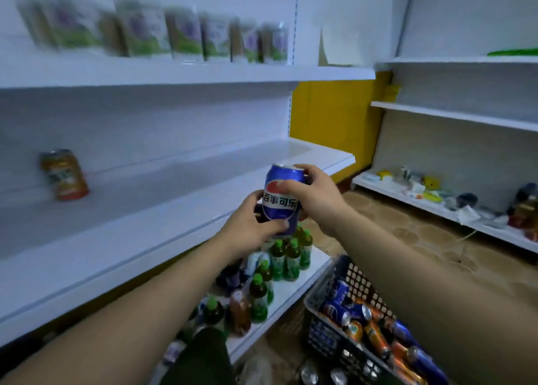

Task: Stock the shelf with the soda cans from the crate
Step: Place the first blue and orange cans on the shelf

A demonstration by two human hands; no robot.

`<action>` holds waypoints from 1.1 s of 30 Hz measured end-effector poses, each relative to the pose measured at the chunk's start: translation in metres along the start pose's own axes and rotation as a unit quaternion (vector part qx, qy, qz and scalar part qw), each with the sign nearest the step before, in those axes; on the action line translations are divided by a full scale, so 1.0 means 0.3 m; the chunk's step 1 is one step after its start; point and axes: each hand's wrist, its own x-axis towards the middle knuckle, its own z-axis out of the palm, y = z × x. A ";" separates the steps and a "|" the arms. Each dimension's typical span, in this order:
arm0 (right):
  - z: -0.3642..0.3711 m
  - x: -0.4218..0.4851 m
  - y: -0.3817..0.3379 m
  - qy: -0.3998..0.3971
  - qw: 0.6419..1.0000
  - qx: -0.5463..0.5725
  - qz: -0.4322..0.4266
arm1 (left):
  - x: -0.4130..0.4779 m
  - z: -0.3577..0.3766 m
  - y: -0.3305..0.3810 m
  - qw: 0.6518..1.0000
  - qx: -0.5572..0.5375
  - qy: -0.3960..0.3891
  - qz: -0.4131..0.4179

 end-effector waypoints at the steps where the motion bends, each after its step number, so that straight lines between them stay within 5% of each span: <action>1: 0.055 -0.010 -0.025 -0.020 1.000 -0.006 -0.013 | -0.038 -0.053 -0.001 1.000 0.009 0.017 -0.006; 11: 0.623 -0.092 -0.146 -0.236 0.968 -0.050 -0.070 | -0.368 -0.557 -0.170 0.973 0.148 0.119 -0.131; 17: 0.894 -0.132 -0.158 -0.318 0.946 -0.008 -0.061 | -0.603 -0.850 -0.287 0.879 0.368 0.156 -0.260; 24: 1.142 -0.134 -0.161 -0.356 0.931 0.001 -0.076 | -0.773 -1.098 -0.382 0.785 0.446 0.168 -0.396; 30: 1.282 -0.064 -0.158 -0.450 0.878 -0.114 -0.115 | -0.769 -1.116 -0.421 0.766 0.462 0.159 -0.417; 33: 1.366 -0.045 -0.167 -0.424 0.884 -0.135 -0.141 | -0.772 -1.122 -0.428 0.767 0.463 0.155 -0.416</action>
